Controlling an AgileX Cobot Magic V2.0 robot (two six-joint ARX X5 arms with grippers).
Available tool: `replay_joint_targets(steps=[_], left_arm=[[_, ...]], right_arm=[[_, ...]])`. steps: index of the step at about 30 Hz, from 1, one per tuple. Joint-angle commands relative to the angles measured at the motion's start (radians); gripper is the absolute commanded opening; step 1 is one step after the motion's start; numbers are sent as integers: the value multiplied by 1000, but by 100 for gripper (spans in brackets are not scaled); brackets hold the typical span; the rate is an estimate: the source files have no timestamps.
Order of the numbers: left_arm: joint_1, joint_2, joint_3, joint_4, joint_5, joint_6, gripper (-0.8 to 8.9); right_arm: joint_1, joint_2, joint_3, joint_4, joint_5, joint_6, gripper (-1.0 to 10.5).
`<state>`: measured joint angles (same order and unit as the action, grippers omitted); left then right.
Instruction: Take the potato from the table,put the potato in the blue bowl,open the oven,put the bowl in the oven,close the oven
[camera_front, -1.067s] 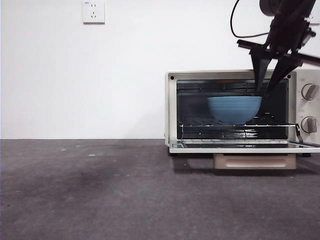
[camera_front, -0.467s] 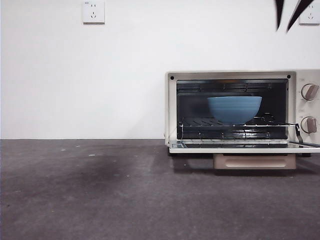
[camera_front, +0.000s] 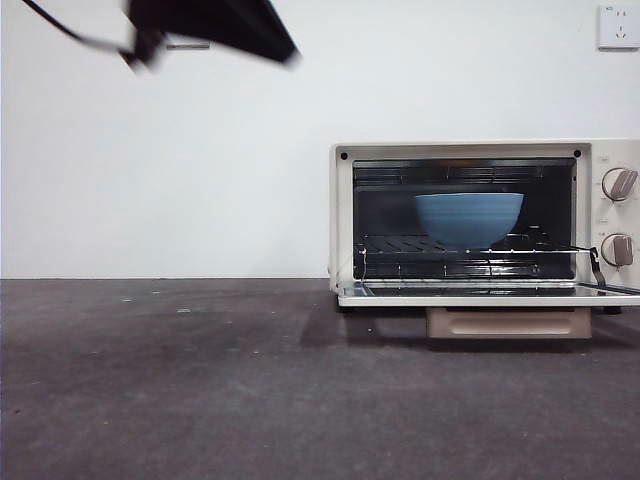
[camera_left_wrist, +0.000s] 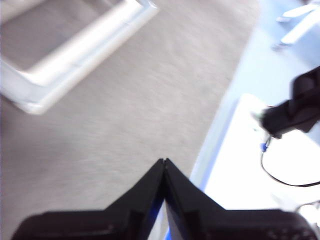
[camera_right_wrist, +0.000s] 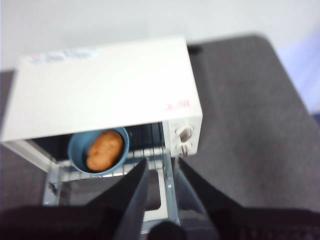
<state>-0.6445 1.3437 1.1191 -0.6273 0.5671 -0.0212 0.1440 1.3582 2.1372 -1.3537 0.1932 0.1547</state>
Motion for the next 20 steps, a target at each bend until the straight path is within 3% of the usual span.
replay_joint_targets(steps=[1,6,10,15,20], left_arm=[[21,121,-7,31,31,-35,-6],[60,331,-7,158,156,-150,-6],[100,453,-7,319,225,-316,-6],[151,538,-7,413,213,-447,-6],[196,571,-7,423,165,-520,-6]], right_arm=[[1,-78,-18,-18,0,-48,18],[1,-215,-77,-17,-7,-55,-12],[1,-323,-194,6,-61,-59,-12],[1,-480,-422,96,-83,-84,-12],[1,-631,-607,163,-248,-56,-12]])
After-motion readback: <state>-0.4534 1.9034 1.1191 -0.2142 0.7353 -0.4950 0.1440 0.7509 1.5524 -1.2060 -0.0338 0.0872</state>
